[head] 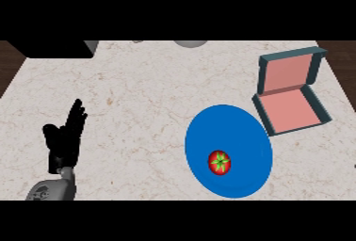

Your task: Pick the can from the plate and place it in the cardboard box

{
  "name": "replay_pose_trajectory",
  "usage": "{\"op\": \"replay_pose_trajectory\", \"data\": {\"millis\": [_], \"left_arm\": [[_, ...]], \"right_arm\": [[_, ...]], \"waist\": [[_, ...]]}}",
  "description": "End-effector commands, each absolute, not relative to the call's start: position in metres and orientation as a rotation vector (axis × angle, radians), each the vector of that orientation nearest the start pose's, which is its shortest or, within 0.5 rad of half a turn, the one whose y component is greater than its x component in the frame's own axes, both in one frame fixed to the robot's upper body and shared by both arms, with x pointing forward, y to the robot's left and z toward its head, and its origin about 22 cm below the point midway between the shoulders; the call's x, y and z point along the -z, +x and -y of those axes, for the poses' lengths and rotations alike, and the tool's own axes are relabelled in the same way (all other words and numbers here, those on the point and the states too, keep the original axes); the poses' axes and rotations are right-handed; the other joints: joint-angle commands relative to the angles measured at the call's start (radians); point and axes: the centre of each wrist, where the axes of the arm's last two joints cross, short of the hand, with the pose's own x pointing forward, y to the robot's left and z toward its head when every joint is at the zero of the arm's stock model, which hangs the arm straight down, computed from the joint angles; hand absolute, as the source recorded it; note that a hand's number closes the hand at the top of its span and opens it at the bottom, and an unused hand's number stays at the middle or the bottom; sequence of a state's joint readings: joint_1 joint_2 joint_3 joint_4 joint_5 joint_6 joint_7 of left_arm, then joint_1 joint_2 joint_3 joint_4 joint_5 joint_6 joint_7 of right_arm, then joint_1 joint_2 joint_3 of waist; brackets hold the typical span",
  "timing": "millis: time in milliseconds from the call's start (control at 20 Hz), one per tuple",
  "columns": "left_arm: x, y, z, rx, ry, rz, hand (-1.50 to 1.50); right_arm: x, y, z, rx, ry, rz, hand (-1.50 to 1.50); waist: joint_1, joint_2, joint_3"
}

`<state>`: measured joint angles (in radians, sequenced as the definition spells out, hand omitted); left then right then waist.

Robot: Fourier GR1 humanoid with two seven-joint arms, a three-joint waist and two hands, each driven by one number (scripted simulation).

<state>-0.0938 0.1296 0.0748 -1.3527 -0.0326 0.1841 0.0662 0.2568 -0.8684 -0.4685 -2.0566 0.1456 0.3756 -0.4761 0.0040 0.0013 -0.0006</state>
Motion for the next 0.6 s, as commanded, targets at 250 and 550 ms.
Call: {"op": "replay_pose_trajectory", "data": {"millis": [250,550], "left_arm": [[0.036,0.281,-0.265,-0.052,0.293,1.395,0.0],[0.042,0.271,-0.266,-0.026,0.276,1.393,0.0]], "right_arm": [[-0.223,0.257,0.395,-1.199,-0.613,1.885,1.5],[-0.184,0.314,0.356,-1.224,-0.6,1.902,1.5]], "waist": [[0.02,0.007,0.0],[0.026,0.007,0.0]]}}
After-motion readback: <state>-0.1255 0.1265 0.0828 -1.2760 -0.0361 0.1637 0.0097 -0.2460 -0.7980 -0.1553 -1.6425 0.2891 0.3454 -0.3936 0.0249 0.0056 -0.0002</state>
